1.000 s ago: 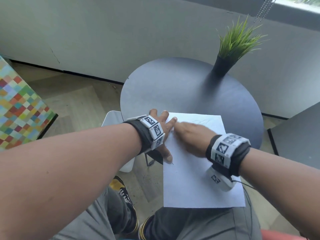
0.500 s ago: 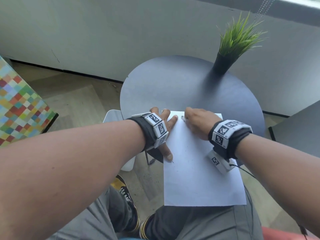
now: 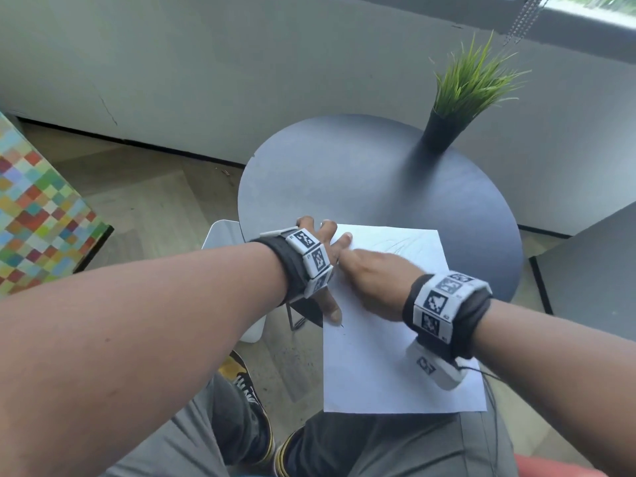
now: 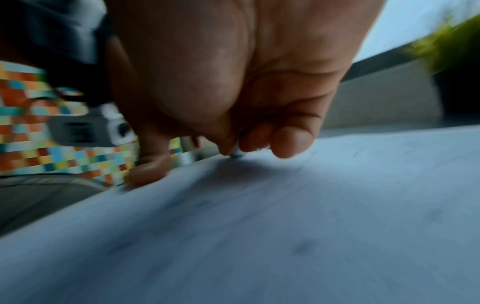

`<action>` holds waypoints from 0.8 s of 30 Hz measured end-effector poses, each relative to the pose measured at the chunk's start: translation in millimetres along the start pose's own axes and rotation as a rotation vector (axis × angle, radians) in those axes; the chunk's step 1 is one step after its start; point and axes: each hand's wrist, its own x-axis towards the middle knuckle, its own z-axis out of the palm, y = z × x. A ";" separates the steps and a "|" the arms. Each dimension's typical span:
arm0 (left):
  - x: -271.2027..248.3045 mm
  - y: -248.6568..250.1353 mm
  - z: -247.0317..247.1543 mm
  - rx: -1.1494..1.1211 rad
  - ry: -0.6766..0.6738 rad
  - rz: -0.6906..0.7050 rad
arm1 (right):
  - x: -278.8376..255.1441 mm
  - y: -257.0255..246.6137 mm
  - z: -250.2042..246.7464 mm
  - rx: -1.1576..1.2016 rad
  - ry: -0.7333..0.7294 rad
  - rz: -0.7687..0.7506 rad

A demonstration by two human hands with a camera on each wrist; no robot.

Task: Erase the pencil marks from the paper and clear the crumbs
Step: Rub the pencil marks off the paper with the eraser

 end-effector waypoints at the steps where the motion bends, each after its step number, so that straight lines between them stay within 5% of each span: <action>1: 0.0 0.5 -0.6 0.003 0.000 0.002 | -1.6 0.3 1.6 -0.008 -0.014 -0.014; 5: -1.6 0.2 0.2 0.029 0.007 0.004 | 10.3 33.0 -14.0 -0.027 0.086 0.274; 9: -0.9 -0.5 0.3 0.018 -0.007 -0.001 | -2.0 3.2 -0.3 0.005 0.018 -0.018; 14: -0.3 -0.2 1.4 0.043 -0.003 -0.001 | 7.3 39.8 -13.1 -0.012 0.092 0.251; 19: -2.3 1.7 -1.4 0.049 -0.023 -0.006 | -8.3 0.3 1.9 0.005 -0.031 -0.047; 24: -2.7 1.3 -1.4 0.042 -0.022 -0.007 | 4.0 42.8 -16.9 -0.028 0.052 0.275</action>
